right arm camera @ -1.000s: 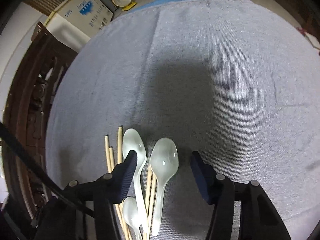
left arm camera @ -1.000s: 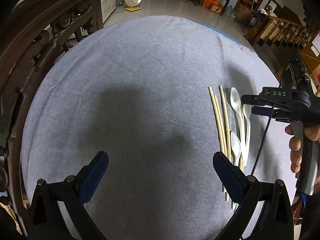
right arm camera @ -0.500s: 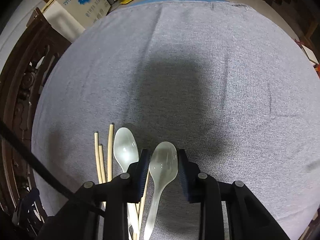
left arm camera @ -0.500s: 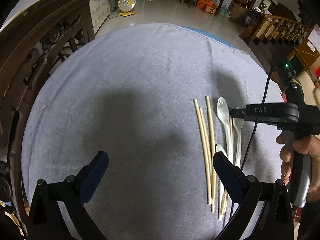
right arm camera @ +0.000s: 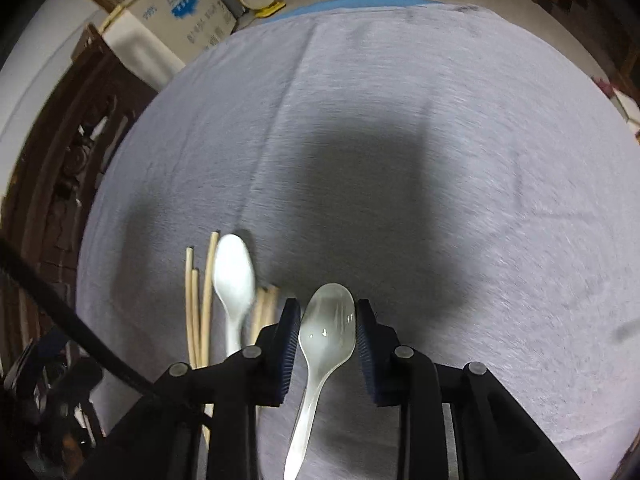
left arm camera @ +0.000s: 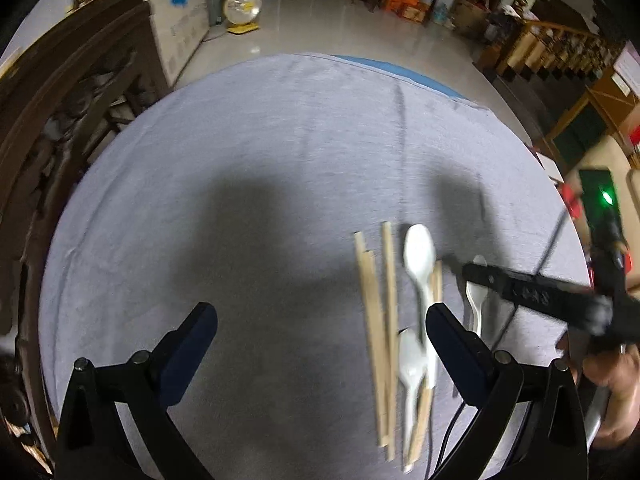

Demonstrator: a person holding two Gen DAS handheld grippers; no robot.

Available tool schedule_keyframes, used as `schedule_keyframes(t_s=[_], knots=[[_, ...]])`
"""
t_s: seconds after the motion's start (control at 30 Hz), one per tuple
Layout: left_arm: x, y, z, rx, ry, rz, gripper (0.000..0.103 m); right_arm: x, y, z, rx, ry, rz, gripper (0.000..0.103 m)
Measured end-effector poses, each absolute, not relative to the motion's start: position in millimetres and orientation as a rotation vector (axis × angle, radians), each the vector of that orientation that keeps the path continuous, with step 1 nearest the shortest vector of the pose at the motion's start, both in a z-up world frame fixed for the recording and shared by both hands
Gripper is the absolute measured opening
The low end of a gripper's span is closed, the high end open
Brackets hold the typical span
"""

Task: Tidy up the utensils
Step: 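Lift the white spoon with the right gripper and carry it toward the metal holder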

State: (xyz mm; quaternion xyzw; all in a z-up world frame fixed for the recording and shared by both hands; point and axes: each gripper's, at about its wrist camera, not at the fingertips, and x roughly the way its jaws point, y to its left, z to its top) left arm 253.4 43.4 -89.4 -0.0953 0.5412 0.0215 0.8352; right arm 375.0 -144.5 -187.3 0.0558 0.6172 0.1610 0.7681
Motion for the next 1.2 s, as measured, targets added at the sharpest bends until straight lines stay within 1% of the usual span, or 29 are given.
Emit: schedule_keyframes(t_s=[0.23,0.33,0.43,0.47,0.53,0.6,0.67,0.87,0.93,0.97,1.0,1.2], knots=[[309.1,-6.5,-103.7,-0.136,1.239,0.038,0.103,349.8,-219.4,-192.1,0.258,1.308,0.347,0.030],[326.3,-23.1,-106.1,-0.123,1.263,0.050,0.103,343.0,-234.6,-194.7,0.294,1.300,0.364,0.030],[335.5,-38.4,-107.9,-0.103,1.282,0.048,0.100,340.2,-242.6,-196.0,0.329,1.294,0.388,0.030],[337.3,-41.9,-109.8,-0.097,1.291,0.044,0.097,339.9,-244.1,-195.9,0.338,1.292,0.394,0.030],[341.1,-49.1,-115.2,-0.084,1.313,0.047,0.086,338.4,-249.1,-195.7,0.347,1.288,0.403,0.030],[344.6,-52.2,-121.7,-0.079,1.339,0.050,0.065,336.8,-249.2,-196.9,0.362,1.285,0.411,0.030],[347.0,-52.7,-127.4,-0.085,1.359,0.062,0.060,336.0,-254.0,-197.4,0.373,1.283,0.420,0.030],[348.4,-54.6,-138.3,-0.065,1.374,0.071,0.060,334.8,-260.9,-196.4,0.381,1.277,0.436,0.030],[348.9,-57.0,-139.2,-0.052,1.372,0.072,0.050,336.0,-260.3,-196.6,0.385,1.276,0.437,0.030],[350.1,-57.5,-140.6,-0.049,1.378,0.082,0.038,338.1,-260.5,-197.2,0.389,1.276,0.437,0.030],[351.3,-56.6,-142.5,-0.058,1.390,0.087,0.031,339.2,-259.7,-197.5,0.389,1.275,0.437,0.030],[361.0,-51.6,-147.6,-0.098,1.386,0.080,0.030,339.8,-258.8,-197.4,0.389,1.273,0.438,0.030]])
